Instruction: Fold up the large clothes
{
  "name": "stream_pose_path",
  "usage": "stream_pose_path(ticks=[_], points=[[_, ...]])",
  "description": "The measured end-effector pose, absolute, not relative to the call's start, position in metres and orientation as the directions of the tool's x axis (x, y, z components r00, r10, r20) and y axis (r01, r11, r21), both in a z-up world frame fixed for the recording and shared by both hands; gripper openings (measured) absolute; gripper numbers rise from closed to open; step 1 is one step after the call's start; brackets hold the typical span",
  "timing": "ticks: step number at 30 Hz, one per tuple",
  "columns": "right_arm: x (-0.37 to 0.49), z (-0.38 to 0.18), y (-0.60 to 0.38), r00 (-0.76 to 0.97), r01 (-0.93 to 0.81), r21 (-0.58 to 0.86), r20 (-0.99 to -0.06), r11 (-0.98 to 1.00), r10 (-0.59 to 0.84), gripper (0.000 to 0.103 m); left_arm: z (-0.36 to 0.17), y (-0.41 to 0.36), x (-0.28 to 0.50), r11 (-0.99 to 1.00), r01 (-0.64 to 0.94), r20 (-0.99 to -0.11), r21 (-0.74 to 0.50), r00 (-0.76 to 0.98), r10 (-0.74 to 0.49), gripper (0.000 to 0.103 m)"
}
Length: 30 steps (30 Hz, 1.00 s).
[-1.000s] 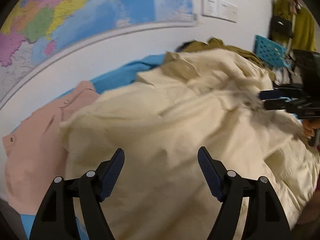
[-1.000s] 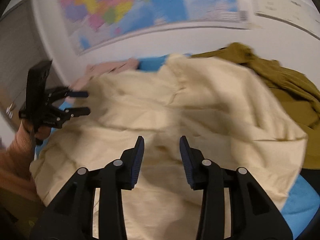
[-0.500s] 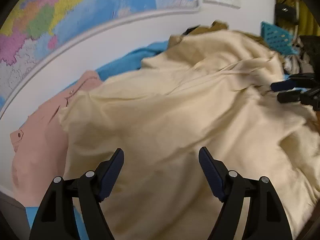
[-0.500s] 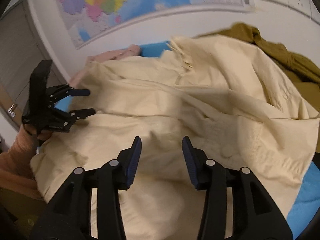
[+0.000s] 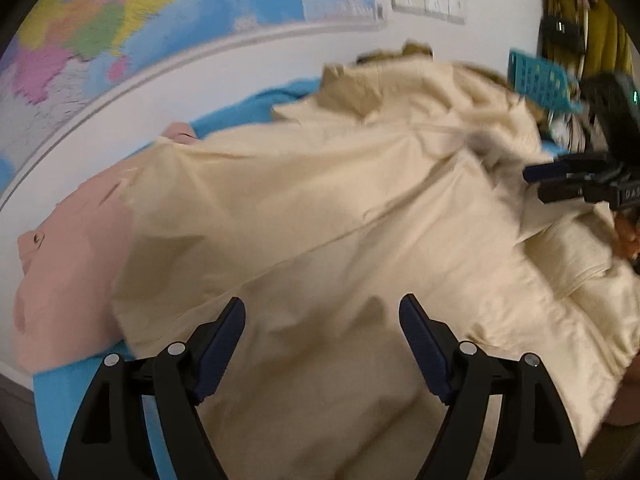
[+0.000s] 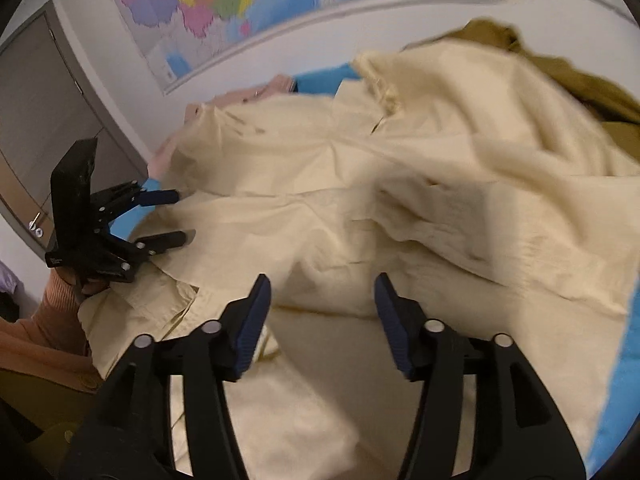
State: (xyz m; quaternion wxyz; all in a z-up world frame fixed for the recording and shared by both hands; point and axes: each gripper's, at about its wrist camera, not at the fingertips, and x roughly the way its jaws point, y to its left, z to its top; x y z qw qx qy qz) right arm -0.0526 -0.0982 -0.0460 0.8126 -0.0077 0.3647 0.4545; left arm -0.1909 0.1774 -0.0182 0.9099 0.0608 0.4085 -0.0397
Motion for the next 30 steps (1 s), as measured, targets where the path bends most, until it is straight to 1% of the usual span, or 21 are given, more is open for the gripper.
stream_pose_path(ticks=[3,7,9,10,12,13,14,18,20,22,25,30], points=[[-0.064,-0.04,-0.134,0.354,-0.711,0.367,-0.549,0.599,0.757,0.062,-0.007,0.188,-0.217,0.996,0.082,-0.71,0.044,0.703,-0.026,0.08],[-0.084,-0.042,-0.187,0.416,-0.643,0.427,-0.503,0.636,0.758,0.065,0.0,0.21,-0.257,0.996,0.05,-0.672,-0.076,0.735,-0.088,0.081],[-0.09,-0.047,-0.209,0.444,-0.601,0.458,-0.49,0.655,0.75,0.071,0.001,0.217,-0.276,0.994,0.024,-0.666,-0.106,0.74,-0.089,0.083],[-0.095,-0.049,-0.219,0.453,-0.585,0.471,-0.485,0.66,0.748,0.075,0.002,0.221,-0.286,0.993,0.012,-0.664,-0.117,0.743,-0.087,0.086],[-0.106,-0.06,-0.242,0.479,-0.542,0.502,-0.475,0.674,0.738,0.077,0.001,0.232,-0.301,0.988,-0.014,-0.659,-0.153,0.747,-0.091,0.087],[-0.109,-0.065,-0.251,0.484,-0.529,0.512,-0.472,0.676,0.736,0.079,-0.001,0.239,-0.31,0.982,-0.021,-0.657,-0.188,0.746,-0.11,0.087],[-0.115,-0.072,-0.263,0.498,-0.505,0.526,-0.47,0.684,0.729,0.08,-0.003,0.245,-0.319,0.974,-0.033,-0.658,-0.223,0.743,-0.126,0.089],[-0.126,-0.093,-0.288,0.521,-0.438,0.568,-0.471,0.696,0.712,0.083,-0.013,0.257,-0.34,0.959,-0.083,-0.68,-0.27,0.722,-0.129,0.091],[-0.132,-0.1,-0.295,0.515,-0.432,0.581,-0.469,0.69,0.717,0.086,-0.021,0.258,-0.347,0.95,-0.087,-0.688,-0.299,0.71,-0.152,0.094],[-0.136,-0.106,-0.298,0.491,-0.44,0.604,-0.458,0.665,0.741,0.09,-0.031,0.257,-0.353,0.941,-0.098,-0.698,-0.324,0.696,-0.168,0.094],[-0.141,-0.11,-0.3,0.466,-0.456,0.628,-0.434,0.63,0.771,0.09,-0.042,0.253,-0.358,0.921,-0.084,-0.694,-0.381,0.684,-0.225,0.094],[-0.147,-0.118,-0.293,0.426,-0.471,0.64,-0.437,0.607,0.792,0.09,-0.056,0.247,-0.354,0.879,-0.077,-0.687,-0.471,0.658,-0.31,0.094]])
